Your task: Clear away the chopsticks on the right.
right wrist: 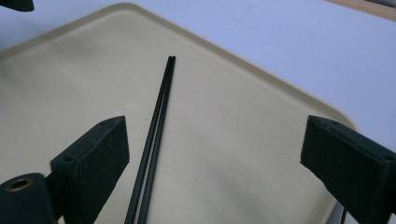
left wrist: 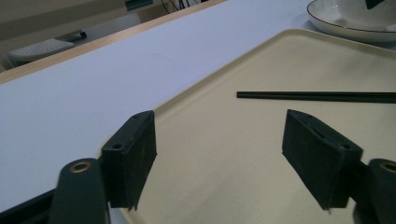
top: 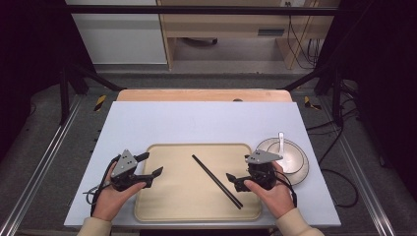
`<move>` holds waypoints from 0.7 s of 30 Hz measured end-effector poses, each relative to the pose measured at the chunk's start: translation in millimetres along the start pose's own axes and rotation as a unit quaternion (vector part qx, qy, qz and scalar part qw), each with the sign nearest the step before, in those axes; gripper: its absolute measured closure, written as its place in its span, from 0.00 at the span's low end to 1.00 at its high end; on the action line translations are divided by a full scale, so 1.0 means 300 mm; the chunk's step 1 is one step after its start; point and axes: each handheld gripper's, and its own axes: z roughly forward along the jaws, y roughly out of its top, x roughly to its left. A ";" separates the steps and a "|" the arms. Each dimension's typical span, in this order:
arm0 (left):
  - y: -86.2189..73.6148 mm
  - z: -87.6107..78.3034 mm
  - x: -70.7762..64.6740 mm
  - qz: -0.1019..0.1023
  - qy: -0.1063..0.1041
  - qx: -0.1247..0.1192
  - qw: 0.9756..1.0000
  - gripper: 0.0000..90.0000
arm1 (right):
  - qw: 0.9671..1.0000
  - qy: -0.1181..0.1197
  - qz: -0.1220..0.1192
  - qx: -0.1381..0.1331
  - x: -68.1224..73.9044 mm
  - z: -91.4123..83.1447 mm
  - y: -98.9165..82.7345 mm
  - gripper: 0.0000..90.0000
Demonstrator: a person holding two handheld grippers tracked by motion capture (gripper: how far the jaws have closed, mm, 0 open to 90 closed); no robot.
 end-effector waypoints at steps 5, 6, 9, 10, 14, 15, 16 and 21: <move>0.014 0.024 -0.010 0.005 -0.006 0.008 1.000 0.38 | 1.000 -0.007 -0.003 -0.007 -0.017 -0.007 0.009 0.09; 0.017 0.029 -0.011 0.004 -0.008 0.009 1.000 0.40 | 1.000 -0.012 -0.003 -0.008 -0.020 -0.008 0.009 0.10; 0.022 0.040 -0.014 0.002 -0.013 0.011 1.000 0.44 | 1.000 -0.019 -0.010 -0.017 -0.032 -0.010 0.005 0.10; 0.025 0.045 -0.016 0.002 -0.015 0.012 1.000 0.45 | 1.000 -0.020 -0.012 -0.019 -0.035 -0.011 0.005 0.10; 0.035 0.059 -0.024 0.005 -0.022 0.016 1.000 0.52 | 0.999 -0.026 -0.017 -0.029 -0.050 -0.015 0.003 0.09; 0.039 0.063 -0.027 0.005 -0.026 0.016 1.000 0.55 | 0.999 -0.029 -0.020 -0.033 -0.053 -0.018 0.002 0.09; 0.043 0.068 -0.030 0.007 -0.028 0.018 0.999 0.58 | 0.999 -0.033 -0.021 -0.036 -0.055 -0.020 0.001 0.09; 0.062 0.098 -0.057 0.017 -0.039 0.023 0.999 0.74 | 0.998 -0.041 -0.031 -0.044 -0.063 -0.035 -0.008 0.07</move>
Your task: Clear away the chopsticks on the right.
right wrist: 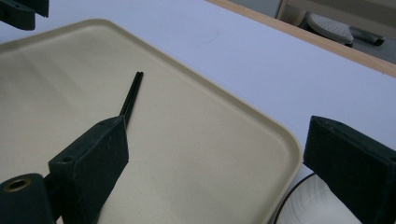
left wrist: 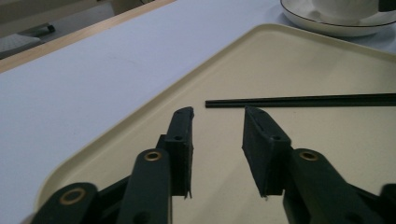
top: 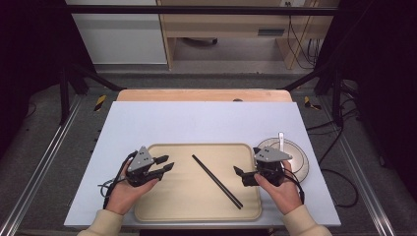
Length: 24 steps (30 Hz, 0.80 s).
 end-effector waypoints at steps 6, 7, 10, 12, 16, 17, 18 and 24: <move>0.022 0.055 -0.025 -0.001 -0.010 0.016 1.000 0.88 | 1.000 -0.003 -0.004 -0.009 -0.005 -0.022 -0.010 0.07; 0.024 0.065 -0.028 -0.001 -0.013 0.022 1.000 0.90 | 1.000 -0.003 -0.003 -0.010 -0.006 -0.025 -0.010 0.07; 0.030 0.097 -0.045 0.003 -0.022 0.036 0.999 0.95 | 1.000 -0.005 -0.001 -0.012 -0.013 -0.036 -0.016 0.07; 0.034 0.112 -0.053 0.006 -0.025 0.043 0.999 0.98 | 1.000 -0.007 0.001 -0.013 -0.018 -0.045 -0.021 0.07; 0.046 0.143 -0.069 0.008 -0.030 0.055 0.998 0.99 | 1.000 -0.014 0.004 -0.018 -0.027 -0.061 -0.031 0.07; 0.049 0.150 -0.072 0.010 -0.030 0.057 0.998 0.99 | 1.000 -0.015 0.003 -0.020 -0.029 -0.065 -0.034 0.07; 0.049 0.150 -0.072 0.010 -0.030 0.057 0.998 0.99 | 1.000 -0.017 0.004 -0.021 -0.031 -0.069 -0.035 0.07; 0.066 0.196 -0.094 0.016 -0.038 0.075 0.996 0.99 | 0.999 -0.028 0.006 -0.033 -0.044 -0.092 -0.043 0.07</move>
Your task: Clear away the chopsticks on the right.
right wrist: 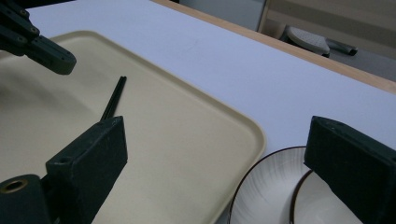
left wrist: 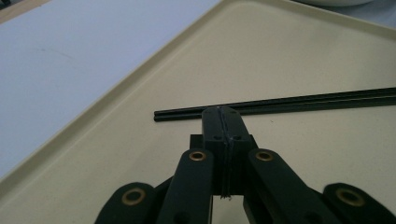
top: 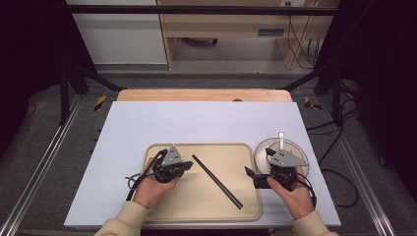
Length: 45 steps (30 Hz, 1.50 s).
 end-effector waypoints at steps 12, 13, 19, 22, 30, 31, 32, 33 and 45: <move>0.007 0.061 -0.015 -0.003 -0.003 0.035 0.999 1.00 | 0.999 -0.024 0.020 -0.021 -0.010 -0.042 -0.029 0.07; 0.007 0.074 -0.018 -0.004 -0.003 0.041 0.999 1.00 | 0.999 -0.025 0.020 -0.023 -0.009 -0.043 -0.028 0.07; 0.012 0.113 -0.020 -0.005 -0.003 0.055 0.998 1.00 | 0.999 -0.025 0.018 -0.021 -0.005 -0.035 -0.034 0.07; 0.016 0.134 -0.016 -0.003 0.002 0.063 0.998 1.00 | 0.999 -0.024 0.020 -0.021 -0.007 -0.035 -0.037 0.08; 0.035 0.168 0.013 0.003 0.001 0.060 0.998 0.99 | 0.999 -0.024 0.018 -0.017 -0.004 -0.029 -0.039 0.08; 0.038 0.173 0.017 0.005 0.000 0.060 0.998 0.99 | 0.999 -0.024 0.019 -0.015 -0.002 -0.027 -0.039 0.08; 0.041 0.177 0.019 0.004 -0.003 0.059 0.998 0.99 | 0.999 -0.024 0.018 -0.015 0.000 -0.025 -0.039 0.08; 0.046 0.184 0.021 0.005 -0.004 0.058 0.998 0.99 | 0.999 -0.024 0.017 -0.014 0.001 -0.023 -0.039 0.08; 0.122 0.274 0.010 0.051 -0.032 0.064 0.996 1.00 | 1.000 -0.024 0.012 -0.006 0.014 -0.010 -0.043 0.08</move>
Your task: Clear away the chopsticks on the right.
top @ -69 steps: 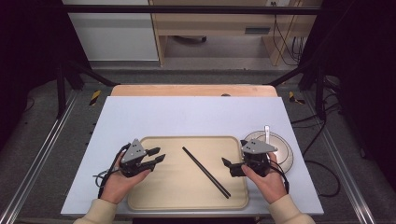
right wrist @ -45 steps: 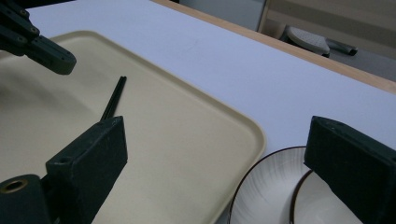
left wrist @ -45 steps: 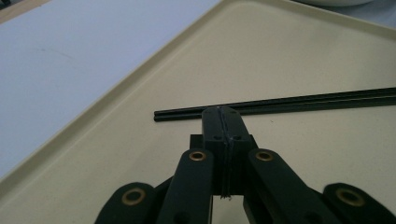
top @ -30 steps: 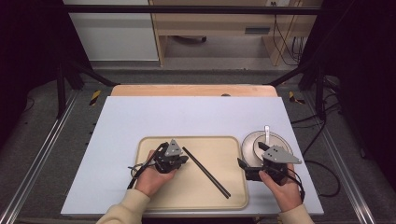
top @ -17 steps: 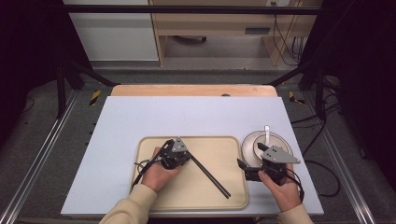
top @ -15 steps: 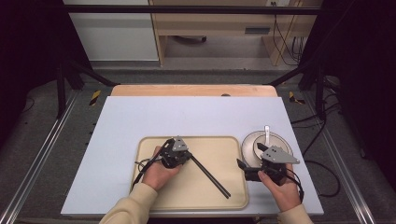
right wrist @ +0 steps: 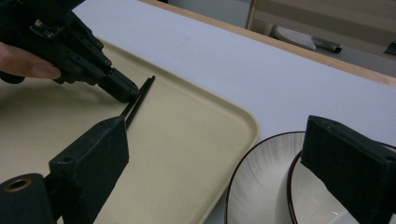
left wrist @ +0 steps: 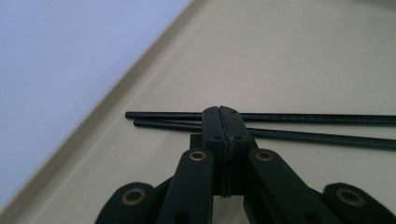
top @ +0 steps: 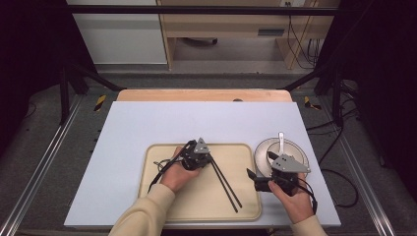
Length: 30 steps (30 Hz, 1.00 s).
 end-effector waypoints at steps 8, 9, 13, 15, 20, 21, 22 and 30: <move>0.054 0.053 -0.036 0.015 -0.018 -0.007 1.000 0.99 | 1.000 -0.009 0.004 0.002 -0.002 -0.001 -0.001 0.09; 0.061 0.062 -0.047 0.011 -0.021 -0.012 1.000 0.99 | 1.000 -0.009 0.004 0.002 -0.003 -0.001 -0.002 0.09; 0.083 0.082 -0.066 0.021 -0.026 -0.012 0.999 0.99 | 1.000 -0.013 0.008 0.002 -0.008 -0.003 -0.002 0.09; 0.087 0.086 -0.070 0.020 -0.027 -0.012 0.999 0.99 | 1.000 -0.015 0.010 0.003 -0.011 -0.004 -0.003 0.09; 0.105 0.101 -0.093 0.025 -0.035 -0.014 0.999 0.99 | 1.000 -0.016 0.012 0.007 -0.013 -0.002 -0.006 0.09; 0.106 0.098 -0.099 0.028 -0.036 -0.012 0.999 0.99 | 1.000 -0.016 0.011 0.007 -0.013 -0.002 -0.006 0.09; 0.106 0.094 -0.101 0.031 -0.036 -0.010 0.999 1.00 | 1.000 -0.016 0.012 0.007 -0.014 -0.003 -0.006 0.09; 0.082 0.013 -0.139 0.033 -0.049 -0.008 0.998 1.00 | 1.000 -0.023 0.015 0.003 -0.021 -0.016 -0.006 0.09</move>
